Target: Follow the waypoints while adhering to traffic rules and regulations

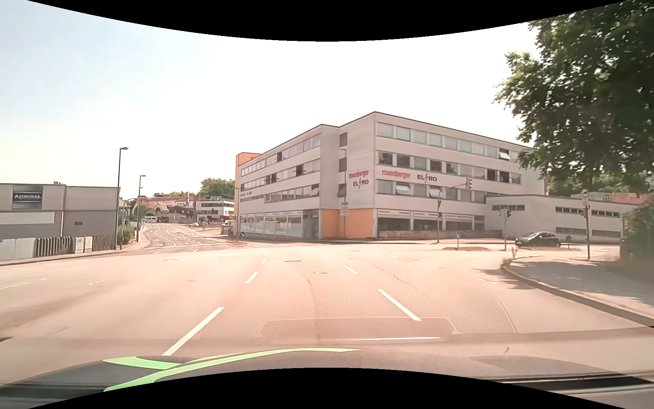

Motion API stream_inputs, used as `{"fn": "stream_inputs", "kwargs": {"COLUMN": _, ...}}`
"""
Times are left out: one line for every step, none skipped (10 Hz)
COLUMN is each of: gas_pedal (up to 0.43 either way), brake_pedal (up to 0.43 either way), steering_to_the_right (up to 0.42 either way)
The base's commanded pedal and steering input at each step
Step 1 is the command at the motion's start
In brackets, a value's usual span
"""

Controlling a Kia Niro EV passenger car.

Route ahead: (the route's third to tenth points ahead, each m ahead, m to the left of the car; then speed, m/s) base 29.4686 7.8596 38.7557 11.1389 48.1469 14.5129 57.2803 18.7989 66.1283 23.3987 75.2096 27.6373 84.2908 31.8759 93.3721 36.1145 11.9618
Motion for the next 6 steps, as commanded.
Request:
{"fn": "stream_inputs", "kwargs": {"gas_pedal": 0.087, "brake_pedal": 0.0, "steering_to_the_right": -0.029}}
{"fn": "stream_inputs", "kwargs": {"gas_pedal": 0.087, "brake_pedal": 0.0, "steering_to_the_right": -0.03}}
{"fn": "stream_inputs", "kwargs": {"gas_pedal": 0.087, "brake_pedal": 0.0, "steering_to_the_right": -0.03}}
{"fn": "stream_inputs", "kwargs": {"gas_pedal": 0.087, "brake_pedal": 0.0, "steering_to_the_right": -0.031}}
{"fn": "stream_inputs", "kwargs": {"gas_pedal": 0.087, "brake_pedal": 0.0, "steering_to_the_right": -0.034}}
{"fn": "stream_inputs", "kwargs": {"gas_pedal": 0.087, "brake_pedal": 0.0, "steering_to_the_right": -0.037}}
